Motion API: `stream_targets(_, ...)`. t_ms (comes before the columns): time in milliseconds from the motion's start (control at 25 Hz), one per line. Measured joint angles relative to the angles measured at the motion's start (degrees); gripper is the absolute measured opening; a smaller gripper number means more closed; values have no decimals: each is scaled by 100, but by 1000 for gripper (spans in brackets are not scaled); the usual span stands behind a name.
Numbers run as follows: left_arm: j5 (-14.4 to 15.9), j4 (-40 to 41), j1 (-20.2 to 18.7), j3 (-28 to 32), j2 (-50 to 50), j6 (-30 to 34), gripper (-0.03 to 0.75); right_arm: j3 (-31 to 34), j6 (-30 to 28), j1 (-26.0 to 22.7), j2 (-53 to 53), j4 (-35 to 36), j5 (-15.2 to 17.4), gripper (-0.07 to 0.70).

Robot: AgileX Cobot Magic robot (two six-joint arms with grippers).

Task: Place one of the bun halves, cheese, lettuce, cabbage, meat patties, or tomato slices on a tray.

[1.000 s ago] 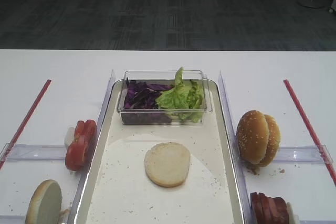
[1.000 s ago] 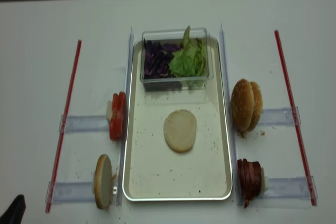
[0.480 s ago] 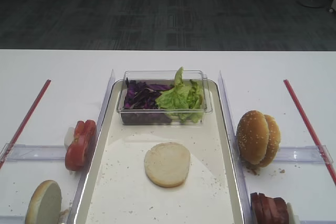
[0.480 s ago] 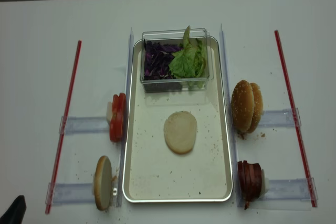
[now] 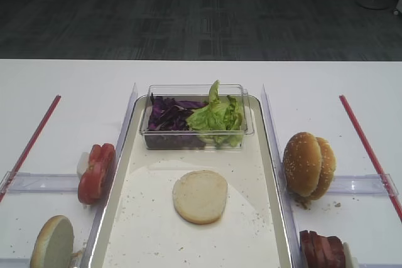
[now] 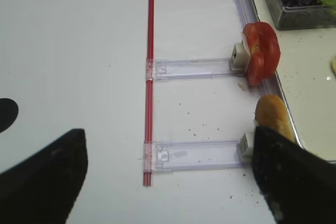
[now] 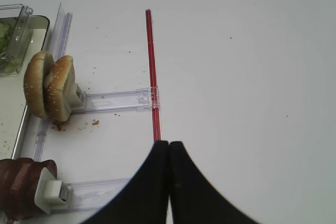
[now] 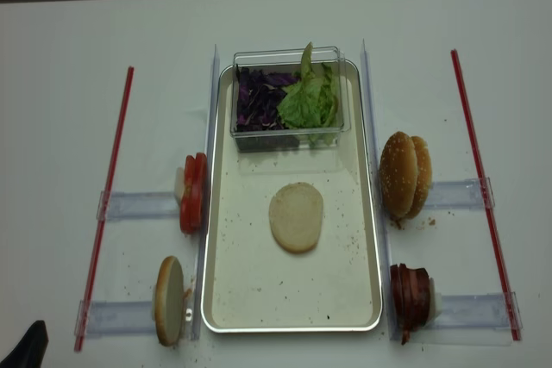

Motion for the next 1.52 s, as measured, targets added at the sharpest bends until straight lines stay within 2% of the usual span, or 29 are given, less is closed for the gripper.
stream_targets(1520, 0, 0, 0, 0, 0, -10, 598, 0, 0, 0, 0, 0, 0, 36)
